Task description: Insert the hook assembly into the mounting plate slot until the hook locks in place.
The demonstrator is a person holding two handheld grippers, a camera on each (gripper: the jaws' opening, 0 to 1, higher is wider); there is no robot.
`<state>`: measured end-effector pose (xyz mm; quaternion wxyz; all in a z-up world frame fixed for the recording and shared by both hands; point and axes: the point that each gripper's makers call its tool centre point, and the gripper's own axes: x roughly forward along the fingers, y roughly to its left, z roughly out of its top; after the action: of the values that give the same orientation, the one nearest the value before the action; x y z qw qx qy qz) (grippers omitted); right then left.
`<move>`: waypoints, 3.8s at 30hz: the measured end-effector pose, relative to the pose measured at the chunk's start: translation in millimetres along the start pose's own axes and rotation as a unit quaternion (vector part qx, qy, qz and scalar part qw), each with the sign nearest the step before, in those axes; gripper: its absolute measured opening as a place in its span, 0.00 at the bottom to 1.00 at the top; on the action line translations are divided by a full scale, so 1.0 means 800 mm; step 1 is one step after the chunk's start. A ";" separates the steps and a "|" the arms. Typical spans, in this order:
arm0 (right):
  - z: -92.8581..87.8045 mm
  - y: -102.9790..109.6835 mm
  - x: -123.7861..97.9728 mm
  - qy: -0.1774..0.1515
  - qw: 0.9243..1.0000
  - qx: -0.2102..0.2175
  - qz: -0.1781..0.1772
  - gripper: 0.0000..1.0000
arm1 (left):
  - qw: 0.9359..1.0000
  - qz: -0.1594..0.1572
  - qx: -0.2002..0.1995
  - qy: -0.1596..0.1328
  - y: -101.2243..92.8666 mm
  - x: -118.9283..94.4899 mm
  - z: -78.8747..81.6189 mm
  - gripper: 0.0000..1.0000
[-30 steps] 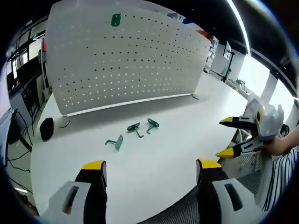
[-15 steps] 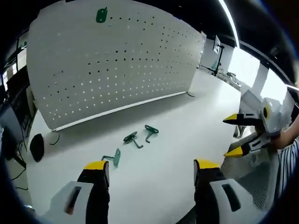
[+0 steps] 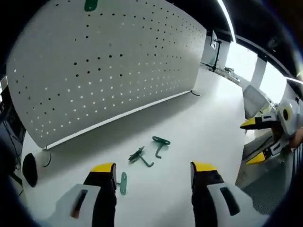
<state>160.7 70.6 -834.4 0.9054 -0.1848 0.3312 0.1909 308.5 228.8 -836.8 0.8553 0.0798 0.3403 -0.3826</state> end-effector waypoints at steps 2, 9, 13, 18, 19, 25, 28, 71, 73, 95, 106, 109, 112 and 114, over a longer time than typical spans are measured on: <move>0.001 -0.002 0.000 -0.004 1.000 0.010 0.000 0.53 | 1.000 0.000 0.006 -0.002 0.004 0.006 0.002 0.58; -0.001 0.001 0.000 0.001 1.000 0.004 0.001 0.52 | 1.000 -0.017 0.011 0.006 0.012 0.034 0.004 0.51; -0.002 0.000 0.000 0.003 1.000 0.006 -0.001 0.51 | 0.999 -0.027 0.015 0.021 0.009 0.045 -0.005 0.50; -0.006 0.003 0.003 0.013 1.000 0.001 0.005 0.51 | 0.999 -0.014 0.033 0.024 0.019 0.056 -0.005 0.46; -0.005 0.003 0.003 0.011 1.000 0.002 0.005 0.51 | 0.999 -0.017 0.031 0.026 0.020 0.059 -0.005 0.45; -0.007 0.003 0.004 0.016 1.000 0.001 0.003 0.50 | 0.999 -0.026 0.026 0.029 0.026 0.067 -0.006 0.36; -0.008 0.003 0.004 0.016 1.000 0.000 0.003 0.50 | 0.999 -0.033 0.026 0.031 0.025 0.071 -0.007 0.32; -0.014 0.011 0.006 0.028 0.999 -0.005 0.018 0.47 | 0.969 -0.048 0.211 0.121 0.030 0.097 -0.019 0.05; -0.013 0.011 0.006 0.027 0.999 -0.007 0.018 0.47 | 0.970 -0.046 0.207 0.120 0.031 0.097 -0.019 0.04; -0.015 0.009 0.007 0.029 0.999 0.000 0.016 0.46 | 0.990 -0.008 0.123 0.063 0.050 0.057 0.025 0.02; -0.013 0.005 0.006 0.026 1.000 0.010 0.012 0.45 | 0.993 0.007 0.112 0.034 0.025 0.009 0.037 0.01; -0.012 0.006 0.006 0.025 1.000 0.008 0.012 0.45 | 0.993 0.006 0.111 0.028 0.012 -0.001 0.035 0.01; -0.011 0.005 0.004 0.022 1.000 0.009 0.011 0.44 | 0.995 0.002 0.098 0.019 -0.004 -0.012 0.037 0.01; -0.005 0.000 0.001 0.009 1.000 0.013 0.004 0.41 | 0.996 0.003 0.089 0.009 -0.014 -0.020 0.040 0.01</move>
<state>158.9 69.0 -837.9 0.9040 -0.1729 0.3425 0.1886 309.2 218.0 -800.8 0.8429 0.1599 0.3126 -0.4077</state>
